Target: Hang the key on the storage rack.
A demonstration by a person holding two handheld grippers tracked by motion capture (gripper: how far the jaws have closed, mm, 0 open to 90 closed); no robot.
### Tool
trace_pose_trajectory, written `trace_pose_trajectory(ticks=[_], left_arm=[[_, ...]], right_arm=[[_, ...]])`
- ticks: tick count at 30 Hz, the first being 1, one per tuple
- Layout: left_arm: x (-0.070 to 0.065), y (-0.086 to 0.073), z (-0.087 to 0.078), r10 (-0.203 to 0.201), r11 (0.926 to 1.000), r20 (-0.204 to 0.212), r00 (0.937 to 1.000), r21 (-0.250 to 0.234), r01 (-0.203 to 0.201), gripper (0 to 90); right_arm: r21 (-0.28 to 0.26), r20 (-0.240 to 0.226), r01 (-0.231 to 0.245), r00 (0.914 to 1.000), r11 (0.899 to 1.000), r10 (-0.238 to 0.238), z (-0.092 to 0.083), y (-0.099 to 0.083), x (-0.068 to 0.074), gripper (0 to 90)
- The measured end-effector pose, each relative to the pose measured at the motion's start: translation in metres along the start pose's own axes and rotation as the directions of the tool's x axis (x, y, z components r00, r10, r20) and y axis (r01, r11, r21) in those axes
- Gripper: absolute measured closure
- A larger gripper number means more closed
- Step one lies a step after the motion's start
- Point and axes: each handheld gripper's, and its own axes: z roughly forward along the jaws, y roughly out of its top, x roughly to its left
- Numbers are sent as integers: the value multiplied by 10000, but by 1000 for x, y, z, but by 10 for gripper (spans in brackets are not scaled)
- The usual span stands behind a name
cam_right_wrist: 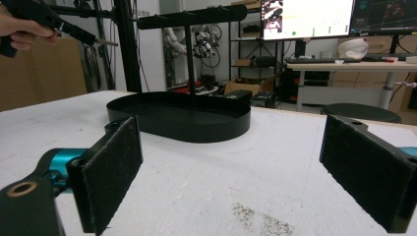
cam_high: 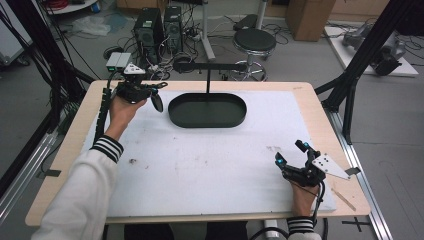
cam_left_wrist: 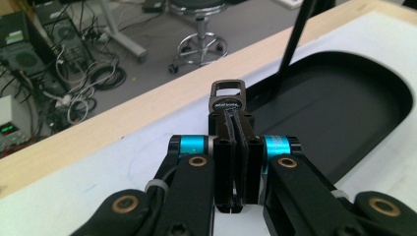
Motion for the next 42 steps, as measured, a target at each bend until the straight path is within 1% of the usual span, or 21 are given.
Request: trace_pose_trajectory(ticks=[2, 3, 7, 13, 17, 18, 24, 26, 27, 28, 30, 33, 35, 42], left_arm=[[-2, 2, -3, -12, 9997, 44, 10000, -262, 13, 873], [-2, 3, -4, -111, 9993, 131, 9999, -360, 115, 873], [-2, 7, -9, -208, 9981, 150, 9997, -584, 217, 873], [-8, 17, -15, -184, 9949, 259, 9995, -983, 208, 873], [-13, 26, -18, 6, 9933, 297, 9996, -1151, 29, 873], [-14, 28, -19, -4, 9922, 320, 9995, -1248, 44, 873], [-19, 35, -20, 134, 9913, 349, 9993, -1313, -88, 873], [-21, 36, -19, 126, 9905, 383, 9992, -1375, -73, 873], [-22, 37, -19, 132, 9901, 397, 9991, -1402, -75, 873], [-23, 38, -19, 140, 9901, 416, 9990, -1402, -80, 873], [-25, 39, -18, 255, 9904, 422, 9988, -1372, -195, 873], [-28, 40, -16, 287, 9899, 442, 9986, -1403, -223, 873], [-30, 40, -15, 309, 9893, 460, 9985, -1438, -239, 873], [-35, 39, -8, 432, 9901, 541, 9976, -1361, -355, 872]], right_arm=[[6, -8, -3, 10000, 10000, 3, 0, 0, 0, 81], [7, -8, 0, 10000, 10000, 0, 0, 0, 0, 81], [22, -12, -17, 10000, 10000, 17, 0, 0, 0, 81], [6, -11, 2, 10000, 10000, -2, 0, 0, 0, 81], [6, -15, -1, 10000, 10000, 1, 0, 0, 0, 81], [1, -15, -9, 10000, 10000, 9, 0, 0, 0, 80], [-25, -20, 2, 10000, 10000, -2, 0, 0, 0, 81], [-24, -39, -3, 10000, 10000, 3, 0, 0, 0, 81], [-83, -25, 78, 10000, 9999, -78, 0, 0, -1, 81], [-67, -27, 35, 10000, 10000, -35, 0, 0, -1, 81], [-69, -23, 44, 10000, 10000, -44, 0, 0, -1, 80], [-80, -22, 79, 10000, 9999, -79, 0, 0, -1, 81], [-50, -37, 10, 10000, 10000, -10, 0, 0, -1, 81], [-62, -11, 13, 10000, 10000, -13, 0, 0, -1, 81]])
